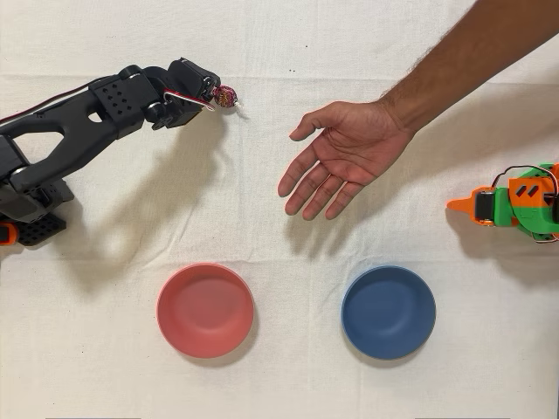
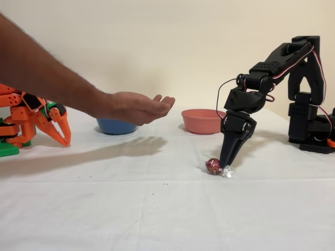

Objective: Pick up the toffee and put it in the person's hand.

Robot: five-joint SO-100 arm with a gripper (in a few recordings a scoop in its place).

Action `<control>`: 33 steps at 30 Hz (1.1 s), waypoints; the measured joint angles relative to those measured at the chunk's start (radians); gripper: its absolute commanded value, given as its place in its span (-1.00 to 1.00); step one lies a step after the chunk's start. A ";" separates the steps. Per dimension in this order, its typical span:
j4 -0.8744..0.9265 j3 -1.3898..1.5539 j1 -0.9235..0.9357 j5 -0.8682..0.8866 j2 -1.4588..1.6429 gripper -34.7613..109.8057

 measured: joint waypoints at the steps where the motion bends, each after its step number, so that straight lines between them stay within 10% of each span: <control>1: 0.000 0.000 0.003 0.000 0.000 -0.38; 33: 0.025 -0.014 0.035 -0.046 -0.003 -0.52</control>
